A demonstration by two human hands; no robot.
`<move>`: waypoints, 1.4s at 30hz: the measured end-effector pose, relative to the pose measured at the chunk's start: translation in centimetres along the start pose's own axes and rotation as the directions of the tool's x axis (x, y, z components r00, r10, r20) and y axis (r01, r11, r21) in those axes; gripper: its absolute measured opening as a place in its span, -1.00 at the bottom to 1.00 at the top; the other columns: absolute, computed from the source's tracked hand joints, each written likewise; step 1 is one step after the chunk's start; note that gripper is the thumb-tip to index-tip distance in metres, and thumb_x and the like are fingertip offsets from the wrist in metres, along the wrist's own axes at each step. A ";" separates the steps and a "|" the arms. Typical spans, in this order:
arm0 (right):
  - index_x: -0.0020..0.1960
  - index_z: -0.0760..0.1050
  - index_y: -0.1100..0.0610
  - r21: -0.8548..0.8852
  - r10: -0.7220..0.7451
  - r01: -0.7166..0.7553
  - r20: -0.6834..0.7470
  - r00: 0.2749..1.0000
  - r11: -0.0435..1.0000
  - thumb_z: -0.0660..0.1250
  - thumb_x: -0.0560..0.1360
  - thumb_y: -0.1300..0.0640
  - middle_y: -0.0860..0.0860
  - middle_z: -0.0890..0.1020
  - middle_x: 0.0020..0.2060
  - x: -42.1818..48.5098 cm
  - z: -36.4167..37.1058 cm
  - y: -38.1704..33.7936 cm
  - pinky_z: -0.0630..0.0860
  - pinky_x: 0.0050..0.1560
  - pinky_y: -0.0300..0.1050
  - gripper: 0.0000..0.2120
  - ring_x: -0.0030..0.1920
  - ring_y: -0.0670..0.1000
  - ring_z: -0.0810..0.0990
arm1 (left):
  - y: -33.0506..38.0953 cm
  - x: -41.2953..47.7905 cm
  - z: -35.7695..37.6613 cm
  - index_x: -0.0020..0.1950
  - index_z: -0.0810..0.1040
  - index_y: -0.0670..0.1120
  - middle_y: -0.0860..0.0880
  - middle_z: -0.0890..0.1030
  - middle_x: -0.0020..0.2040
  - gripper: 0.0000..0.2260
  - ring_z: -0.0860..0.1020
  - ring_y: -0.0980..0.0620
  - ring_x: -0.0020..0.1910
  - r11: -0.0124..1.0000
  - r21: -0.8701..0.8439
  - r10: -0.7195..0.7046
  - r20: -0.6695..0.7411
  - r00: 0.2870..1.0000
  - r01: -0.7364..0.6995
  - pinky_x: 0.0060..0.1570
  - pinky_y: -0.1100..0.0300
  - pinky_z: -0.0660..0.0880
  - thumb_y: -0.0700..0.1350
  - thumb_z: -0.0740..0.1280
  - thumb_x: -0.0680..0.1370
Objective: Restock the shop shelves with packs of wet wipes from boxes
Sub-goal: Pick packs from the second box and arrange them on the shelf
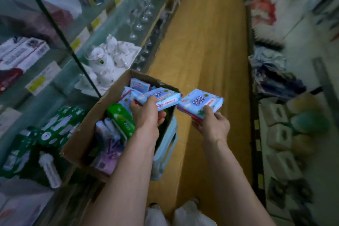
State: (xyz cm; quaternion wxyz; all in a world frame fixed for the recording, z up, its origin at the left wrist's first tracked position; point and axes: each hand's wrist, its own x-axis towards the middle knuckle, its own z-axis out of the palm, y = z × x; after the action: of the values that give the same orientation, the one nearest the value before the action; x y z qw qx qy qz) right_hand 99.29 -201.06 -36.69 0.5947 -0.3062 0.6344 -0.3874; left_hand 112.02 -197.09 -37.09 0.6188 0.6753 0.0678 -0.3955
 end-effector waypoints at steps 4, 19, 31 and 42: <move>-0.15 0.47 0.08 0.075 -0.027 0.036 -0.118 0.993 0.997 0.32 0.54 0.12 0.03 0.62 -0.21 0.4 -5.7 -2.7 0.63 -0.22 -0.12 -0.90 -0.17 0.05 0.66 | -0.2 -4.0 5.5 0.29 0.39 -0.09 -0.09 0.58 -0.27 -0.67 0.47 0.06 -0.56 0.998 0.050 0.026 0.153 0.988 -0.034 -0.49 0.29 0.44 -0.17 0.24 0.51; 0.16 0.45 0.15 0.305 -0.090 0.248 -0.449 0.889 0.919 0.41 0.45 0.04 0.05 0.68 -0.06 4.4 -30.2 -13.1 0.61 0.00 0.01 -0.65 -0.09 0.04 0.69 | -7.3 -24.0 27.7 0.17 0.48 -0.18 -0.08 0.61 -0.24 -0.73 0.50 0.06 -0.49 0.971 0.199 -0.026 0.632 0.775 -0.130 -0.42 0.24 0.45 -0.17 0.32 0.48; 0.08 0.52 0.19 0.316 -0.204 0.479 -0.621 0.757 0.819 0.50 0.37 0.13 0.10 0.67 -0.02 5.9 -47.1 -20.2 0.60 0.03 0.01 -0.67 -0.08 0.03 0.65 | -13.4 -41.1 42.3 0.17 0.55 -0.13 -0.12 0.65 -0.11 -0.74 0.62 -0.07 -0.21 0.924 0.356 -0.287 0.885 0.366 -0.137 -0.28 0.09 0.57 -0.18 0.31 0.48; -0.03 0.58 0.13 0.339 -0.110 0.546 -0.768 0.631 0.766 0.43 0.44 -0.02 0.07 0.68 -0.23 8.1 -59.2 -24.6 0.47 -0.36 -0.22 -0.77 -0.31 -0.05 0.63 | -18.0 -48.6 54.2 -0.11 0.49 -0.12 -0.12 0.55 -0.23 -0.95 0.54 -0.06 -0.28 0.827 0.437 -0.419 0.899 0.129 -0.354 -0.26 0.12 0.51 -0.23 0.34 0.50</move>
State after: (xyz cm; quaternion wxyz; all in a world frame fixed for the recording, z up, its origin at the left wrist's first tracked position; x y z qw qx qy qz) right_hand 38.00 -212.95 -20.28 0.2783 -0.0663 0.6045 -0.7435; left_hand 44.21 -221.89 -16.86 0.2656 0.3861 -0.4611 -0.7535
